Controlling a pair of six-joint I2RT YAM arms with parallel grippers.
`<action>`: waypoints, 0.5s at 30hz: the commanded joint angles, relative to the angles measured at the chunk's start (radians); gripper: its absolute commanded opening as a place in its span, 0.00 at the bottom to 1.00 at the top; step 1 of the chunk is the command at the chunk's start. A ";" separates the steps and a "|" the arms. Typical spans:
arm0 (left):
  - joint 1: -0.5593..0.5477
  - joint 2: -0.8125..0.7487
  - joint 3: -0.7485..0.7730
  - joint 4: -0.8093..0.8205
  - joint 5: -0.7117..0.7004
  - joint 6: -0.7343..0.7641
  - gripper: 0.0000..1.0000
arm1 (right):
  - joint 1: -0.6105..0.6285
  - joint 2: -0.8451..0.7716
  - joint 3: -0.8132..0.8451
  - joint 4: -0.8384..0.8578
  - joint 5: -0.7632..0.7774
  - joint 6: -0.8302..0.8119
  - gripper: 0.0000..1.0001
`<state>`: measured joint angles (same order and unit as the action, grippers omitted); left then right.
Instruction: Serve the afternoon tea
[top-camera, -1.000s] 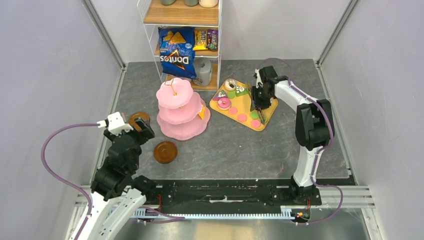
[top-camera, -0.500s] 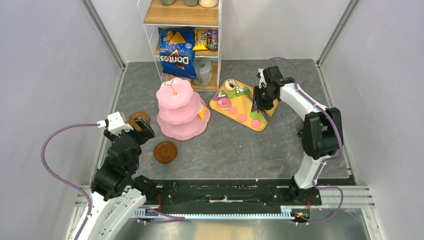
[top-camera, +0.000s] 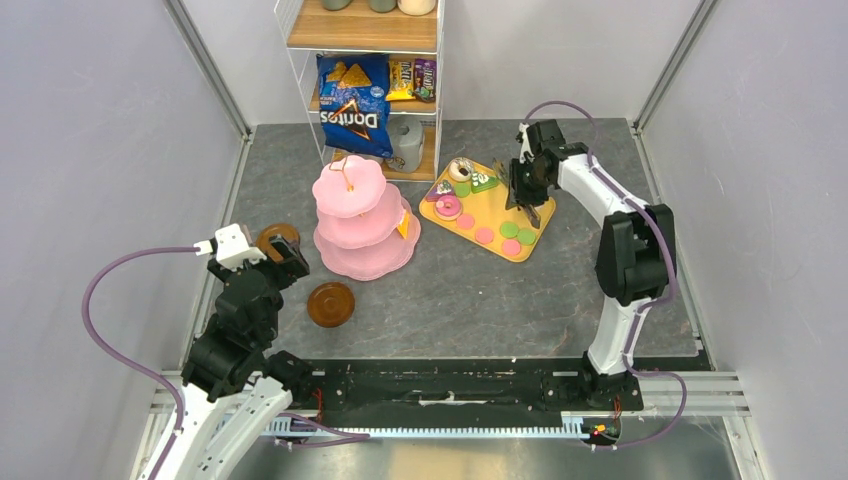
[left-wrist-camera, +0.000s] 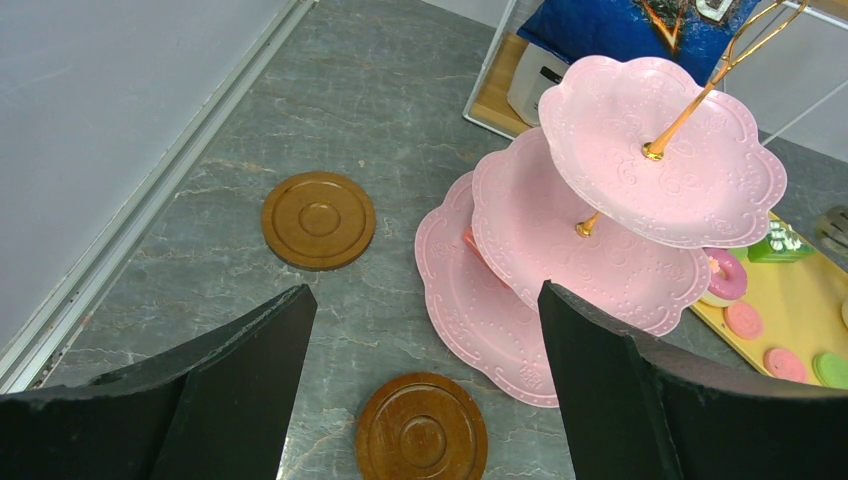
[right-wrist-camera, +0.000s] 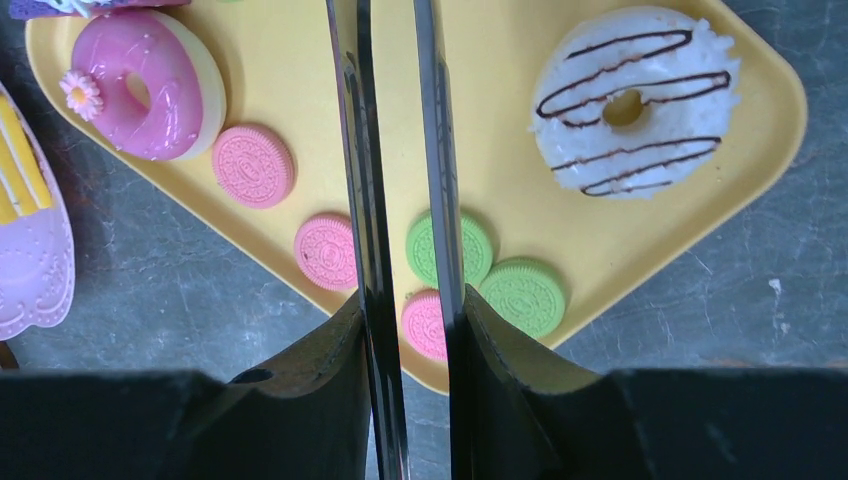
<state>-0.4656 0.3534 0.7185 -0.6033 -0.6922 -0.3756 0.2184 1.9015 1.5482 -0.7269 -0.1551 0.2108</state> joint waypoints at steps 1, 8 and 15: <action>0.009 0.006 -0.002 0.036 0.010 -0.013 0.90 | -0.002 0.059 0.060 0.005 -0.006 -0.025 0.40; 0.010 0.007 -0.002 0.036 0.011 -0.013 0.90 | -0.003 0.075 0.057 -0.031 -0.060 -0.026 0.39; 0.009 0.007 -0.002 0.036 0.013 -0.013 0.90 | -0.004 0.024 -0.010 -0.035 -0.141 0.001 0.39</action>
<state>-0.4656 0.3538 0.7185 -0.6033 -0.6857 -0.3756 0.2180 1.9888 1.5635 -0.7502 -0.2188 0.2020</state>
